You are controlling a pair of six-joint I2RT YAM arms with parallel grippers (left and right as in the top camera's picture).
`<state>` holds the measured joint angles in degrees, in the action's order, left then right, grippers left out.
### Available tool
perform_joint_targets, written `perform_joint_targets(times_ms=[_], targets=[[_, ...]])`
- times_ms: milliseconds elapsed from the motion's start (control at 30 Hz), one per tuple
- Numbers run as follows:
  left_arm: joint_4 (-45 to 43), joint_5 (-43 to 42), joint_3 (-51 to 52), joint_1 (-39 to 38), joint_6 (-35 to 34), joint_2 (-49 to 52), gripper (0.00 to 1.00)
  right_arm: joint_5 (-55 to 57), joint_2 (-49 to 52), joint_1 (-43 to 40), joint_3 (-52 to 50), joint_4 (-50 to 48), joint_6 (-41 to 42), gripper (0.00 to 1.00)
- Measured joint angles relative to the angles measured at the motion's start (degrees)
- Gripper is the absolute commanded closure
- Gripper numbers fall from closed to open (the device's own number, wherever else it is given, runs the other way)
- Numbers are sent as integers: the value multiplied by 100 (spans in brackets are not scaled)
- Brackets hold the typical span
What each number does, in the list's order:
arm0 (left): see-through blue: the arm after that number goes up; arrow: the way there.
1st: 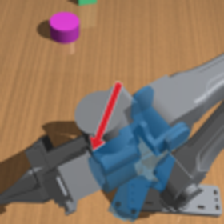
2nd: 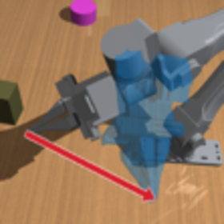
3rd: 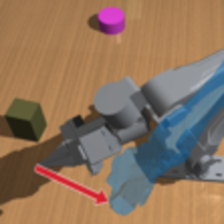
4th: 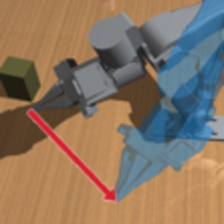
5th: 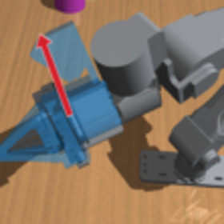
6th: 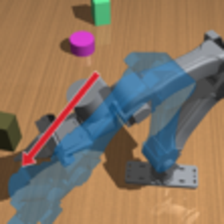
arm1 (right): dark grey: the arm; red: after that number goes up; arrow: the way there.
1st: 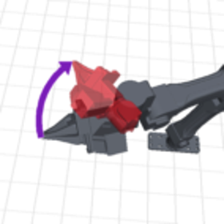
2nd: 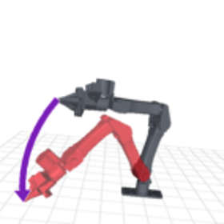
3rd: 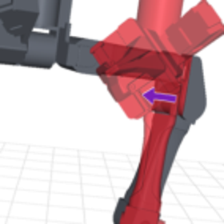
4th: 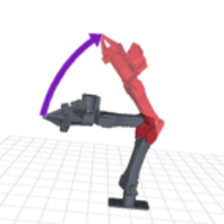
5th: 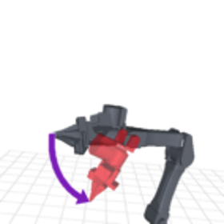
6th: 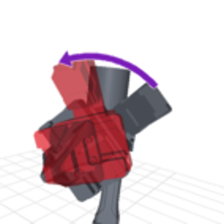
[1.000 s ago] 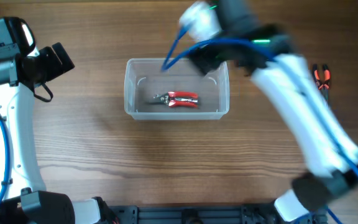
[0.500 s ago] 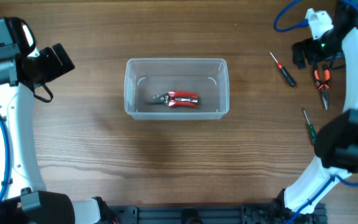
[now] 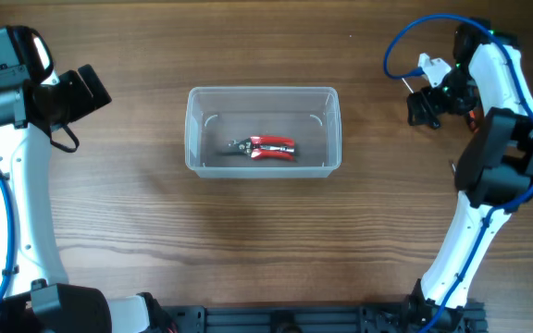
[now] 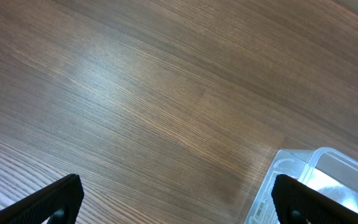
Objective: Pack container
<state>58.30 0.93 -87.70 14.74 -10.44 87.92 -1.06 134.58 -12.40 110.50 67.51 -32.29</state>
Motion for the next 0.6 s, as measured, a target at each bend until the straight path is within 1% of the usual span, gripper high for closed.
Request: perform_joint_targets(times_ms=[400,600], targets=[[0,-2,0,0,0,0,0,0,48,22,0,-450,0,1],[7,-20,0,-2,2,0,0,2,50,22,0,-452,0,1]])
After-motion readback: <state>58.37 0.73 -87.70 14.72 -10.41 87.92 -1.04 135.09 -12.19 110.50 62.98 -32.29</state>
